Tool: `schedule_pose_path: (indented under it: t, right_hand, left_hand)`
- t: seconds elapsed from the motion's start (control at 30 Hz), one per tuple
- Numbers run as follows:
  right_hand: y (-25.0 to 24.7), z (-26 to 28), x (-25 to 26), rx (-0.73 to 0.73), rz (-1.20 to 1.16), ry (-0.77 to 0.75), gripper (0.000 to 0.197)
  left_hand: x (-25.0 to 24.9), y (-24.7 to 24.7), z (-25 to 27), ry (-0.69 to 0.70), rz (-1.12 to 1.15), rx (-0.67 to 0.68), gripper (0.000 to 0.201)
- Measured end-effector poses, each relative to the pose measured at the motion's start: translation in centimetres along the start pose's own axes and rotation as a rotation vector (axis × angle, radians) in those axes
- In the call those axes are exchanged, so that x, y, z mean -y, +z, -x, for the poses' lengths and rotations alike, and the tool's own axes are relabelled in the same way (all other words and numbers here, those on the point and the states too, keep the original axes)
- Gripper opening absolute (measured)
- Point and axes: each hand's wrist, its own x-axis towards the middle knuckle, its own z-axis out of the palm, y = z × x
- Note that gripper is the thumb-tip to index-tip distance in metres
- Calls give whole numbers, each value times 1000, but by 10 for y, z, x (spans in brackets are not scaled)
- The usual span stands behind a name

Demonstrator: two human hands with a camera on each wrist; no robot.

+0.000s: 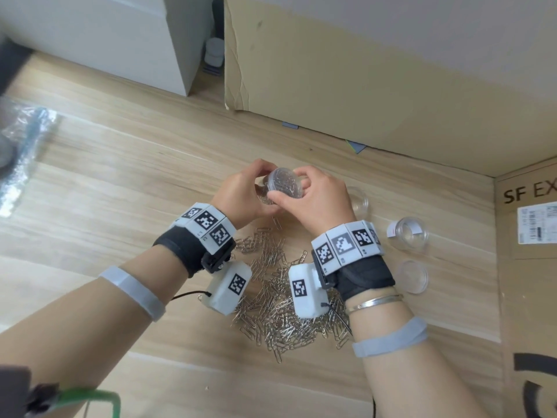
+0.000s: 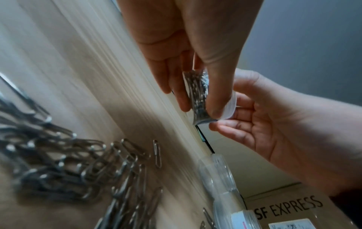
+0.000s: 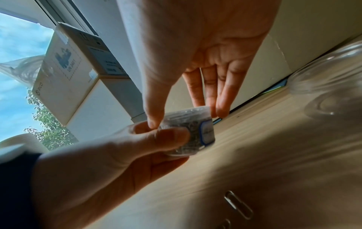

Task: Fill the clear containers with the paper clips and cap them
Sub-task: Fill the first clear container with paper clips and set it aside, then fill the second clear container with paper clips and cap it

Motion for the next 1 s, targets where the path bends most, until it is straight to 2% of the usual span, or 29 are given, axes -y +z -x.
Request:
schedule_pose_path:
  t: [0.1, 0.27, 0.4, 0.53, 0.73, 0.8, 0.93, 1.0]
  right_hand:
    - [1, -2, -8, -28, -82, -3, 68]
    - [-2, -10, -30, -96, -74, 29, 38]
    - [-6, -9, -42, -122, 2, -11, 29]
    - [-11, -8, -56, -145, 86, 40, 36]
    - [-10, -8, -72, -61, 121, 180, 62]
    - [-9, -9, -74, -34, 134, 198, 68]
    - [-7, -12, -78, 4, 161, 223, 73]
    - [-6, -13, -78, 10, 164, 226, 72]
  left_hand:
    - [1, -1, -10, -21, 48, 0, 56]
    - [16, -8, -30, -99, 18, -70, 69]
    - [18, -10, -45, -170, -90, -80, 70]
    - [19, -14, -58, -226, -226, -106, 65]
    - [23, -10, -64, -262, -308, -79, 66]
    - [21, -10, -63, -249, -323, -75, 70]
    - [19, -12, -61, -246, -362, -39, 90]
    - [18, -12, -58, -246, -370, -46, 91]
